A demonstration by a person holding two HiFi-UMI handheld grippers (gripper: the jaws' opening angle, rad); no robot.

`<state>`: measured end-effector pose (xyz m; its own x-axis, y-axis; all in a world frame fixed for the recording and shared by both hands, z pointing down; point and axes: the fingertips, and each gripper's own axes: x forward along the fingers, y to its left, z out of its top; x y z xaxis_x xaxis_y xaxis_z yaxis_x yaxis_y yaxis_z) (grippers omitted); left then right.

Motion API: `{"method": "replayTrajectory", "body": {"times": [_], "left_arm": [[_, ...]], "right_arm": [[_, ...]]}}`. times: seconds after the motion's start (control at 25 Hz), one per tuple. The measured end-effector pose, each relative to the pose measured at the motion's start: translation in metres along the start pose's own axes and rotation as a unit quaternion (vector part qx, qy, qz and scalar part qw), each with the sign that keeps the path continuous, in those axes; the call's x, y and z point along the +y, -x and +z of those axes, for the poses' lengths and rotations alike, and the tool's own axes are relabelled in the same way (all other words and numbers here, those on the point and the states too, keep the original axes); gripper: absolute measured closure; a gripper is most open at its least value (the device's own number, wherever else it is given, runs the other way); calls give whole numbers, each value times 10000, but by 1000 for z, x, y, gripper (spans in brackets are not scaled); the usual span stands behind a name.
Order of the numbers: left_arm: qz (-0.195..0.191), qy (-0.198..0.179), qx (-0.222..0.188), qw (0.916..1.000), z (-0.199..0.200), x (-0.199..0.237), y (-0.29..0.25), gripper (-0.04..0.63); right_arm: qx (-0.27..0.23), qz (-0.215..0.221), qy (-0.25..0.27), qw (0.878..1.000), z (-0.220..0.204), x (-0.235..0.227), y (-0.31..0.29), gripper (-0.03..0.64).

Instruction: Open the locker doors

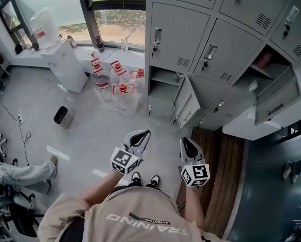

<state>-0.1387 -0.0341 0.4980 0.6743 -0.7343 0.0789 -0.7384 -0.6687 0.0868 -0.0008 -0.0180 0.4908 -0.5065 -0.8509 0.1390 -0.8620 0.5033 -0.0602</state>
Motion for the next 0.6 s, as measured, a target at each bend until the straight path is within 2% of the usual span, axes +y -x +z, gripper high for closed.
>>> {"method": "replayTrajectory", "body": {"times": [0.12, 0.24, 0.4, 0.6], "left_arm": [[-81, -131, -59, 9999, 10, 1, 7, 588], [1, -104, -166, 9998, 18, 5, 10, 588], [62, -92, -218, 9997, 23, 5, 10, 588], [-58, -176, -268, 9995, 31, -3, 10, 588]], "right_arm": [[-149, -38, 150, 9998, 18, 8, 2, 572], [-112, -5, 341, 9994, 22, 15, 5, 574], [-113, -29, 361, 9993, 25, 16, 8, 574], [-261, -103, 393, 9988, 39, 12, 12, 575]]}}
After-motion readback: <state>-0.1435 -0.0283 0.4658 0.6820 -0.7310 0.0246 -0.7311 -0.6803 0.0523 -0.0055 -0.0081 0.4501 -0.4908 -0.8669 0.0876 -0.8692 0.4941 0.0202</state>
